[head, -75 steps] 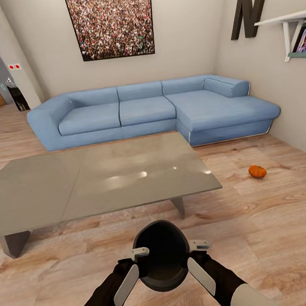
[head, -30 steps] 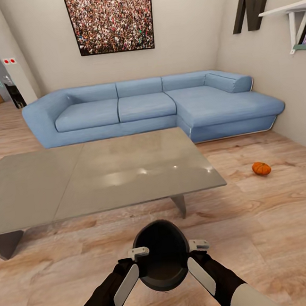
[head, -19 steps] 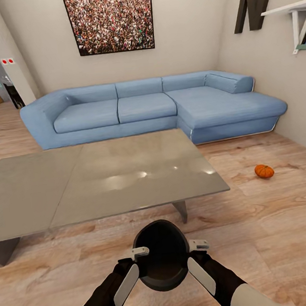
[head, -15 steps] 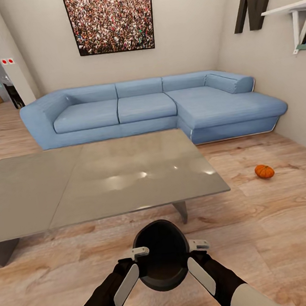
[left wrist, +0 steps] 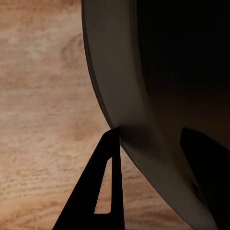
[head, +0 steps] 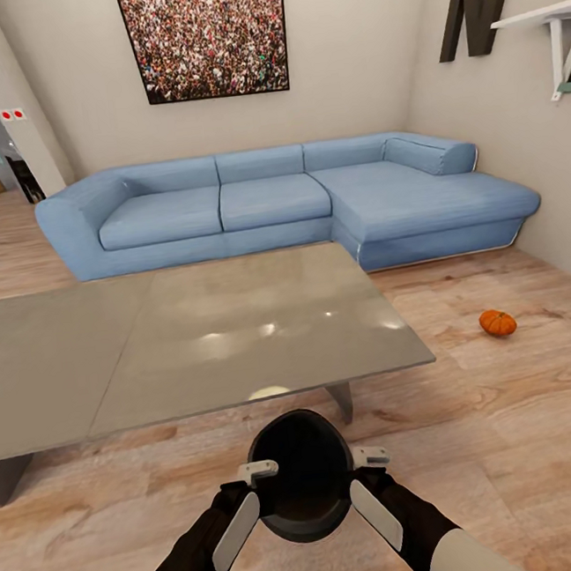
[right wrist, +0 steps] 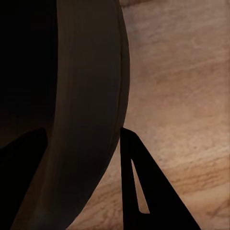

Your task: Place each of the two pumpkins and all three candles from the living room inside a cabinet in the living room (use any cabinet), then make sure every cabinet is closed, and position the cauldron so it is next to a table in the living room.

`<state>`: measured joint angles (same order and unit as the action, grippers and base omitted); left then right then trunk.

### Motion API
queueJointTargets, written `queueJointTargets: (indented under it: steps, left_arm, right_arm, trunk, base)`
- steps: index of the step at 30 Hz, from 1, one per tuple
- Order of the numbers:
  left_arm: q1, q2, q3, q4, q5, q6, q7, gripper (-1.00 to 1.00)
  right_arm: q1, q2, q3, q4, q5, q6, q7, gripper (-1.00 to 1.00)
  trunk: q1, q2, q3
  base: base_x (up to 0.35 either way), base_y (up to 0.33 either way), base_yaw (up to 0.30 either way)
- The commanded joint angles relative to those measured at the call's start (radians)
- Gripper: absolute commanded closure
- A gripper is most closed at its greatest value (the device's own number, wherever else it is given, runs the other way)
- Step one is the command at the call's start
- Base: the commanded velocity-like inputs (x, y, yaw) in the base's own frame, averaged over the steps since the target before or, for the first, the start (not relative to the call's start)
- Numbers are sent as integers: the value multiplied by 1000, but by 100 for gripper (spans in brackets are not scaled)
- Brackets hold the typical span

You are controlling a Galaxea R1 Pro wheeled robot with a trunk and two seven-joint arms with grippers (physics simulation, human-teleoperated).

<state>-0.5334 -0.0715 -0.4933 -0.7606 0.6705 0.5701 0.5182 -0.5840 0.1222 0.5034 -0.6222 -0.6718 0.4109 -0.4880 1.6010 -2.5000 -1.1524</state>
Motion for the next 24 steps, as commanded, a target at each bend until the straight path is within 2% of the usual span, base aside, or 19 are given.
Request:
queueJointTargets:
  steps: [1,16,24]
  left_arm:
    - [-2,1,-7,-8,43,-10,-17,100]
    - [-2,1,-4,-8,43,-10,-17,100]
    - [-2,1,-4,-8,43,-10,-17,100]
  right_arm:
    - [0,-1,18,-1,-52,-7,5,100]
    - [0,-1,18,-1,-52,-7,5,100]
    - [0,-1,18,-1,-52,-7,6,100]
  trunk:
    - [0,0,-1]
    - [0,0,-1]
    - [2,-1,-16]
  base:
    - [52,11,0]
    - [5,1,0]
    - [0,0,0]
